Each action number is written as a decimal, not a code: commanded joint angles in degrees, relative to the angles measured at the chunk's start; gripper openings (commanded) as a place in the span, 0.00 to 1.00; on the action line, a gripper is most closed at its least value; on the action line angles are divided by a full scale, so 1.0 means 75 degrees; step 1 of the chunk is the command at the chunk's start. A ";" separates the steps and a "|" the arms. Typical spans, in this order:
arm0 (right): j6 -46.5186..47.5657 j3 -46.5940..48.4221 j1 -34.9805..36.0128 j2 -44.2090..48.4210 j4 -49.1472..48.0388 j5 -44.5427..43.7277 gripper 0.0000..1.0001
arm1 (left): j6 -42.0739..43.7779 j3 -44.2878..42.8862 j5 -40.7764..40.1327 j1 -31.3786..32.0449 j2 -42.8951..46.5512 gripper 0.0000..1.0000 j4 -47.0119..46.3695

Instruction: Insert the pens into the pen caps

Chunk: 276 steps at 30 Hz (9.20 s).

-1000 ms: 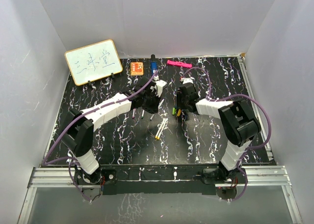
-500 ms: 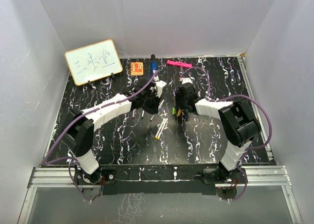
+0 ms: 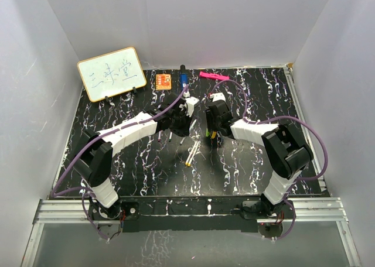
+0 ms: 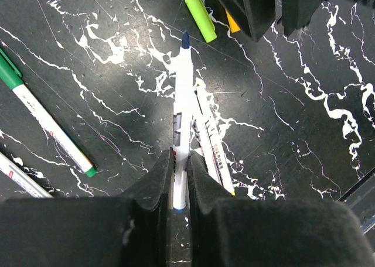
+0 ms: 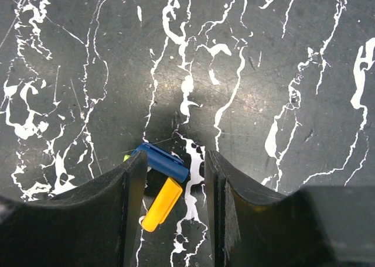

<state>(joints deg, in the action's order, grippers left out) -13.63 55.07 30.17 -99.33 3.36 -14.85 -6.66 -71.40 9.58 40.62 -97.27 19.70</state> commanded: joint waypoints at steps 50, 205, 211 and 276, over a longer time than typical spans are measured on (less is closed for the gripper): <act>0.0000 0.1103 0.0404 -0.1207 0.0788 -0.1445 0.32 | -0.0038 -0.0019 0.0024 -0.0014 0.0268 0.00 0.0056; -0.2141 -0.1151 -0.0822 0.3149 -0.1620 0.0298 0.00 | -0.0367 0.0932 0.1953 -0.0096 0.0112 0.00 -0.1916; -0.2319 -0.2021 -0.0865 0.3898 -0.3026 0.0802 0.00 | -0.0471 0.1003 0.2692 0.0008 0.0266 0.00 -0.2449; -0.3817 -0.4904 -0.0883 0.4595 -0.8498 0.1389 0.00 | -0.2265 0.0648 0.4221 0.0197 -0.0285 0.00 -0.4643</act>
<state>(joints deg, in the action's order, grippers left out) -42.35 17.32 23.62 -65.10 -56.21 -4.54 -24.49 -64.20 39.68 41.76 -100.03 -14.96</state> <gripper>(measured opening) 0.128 0.057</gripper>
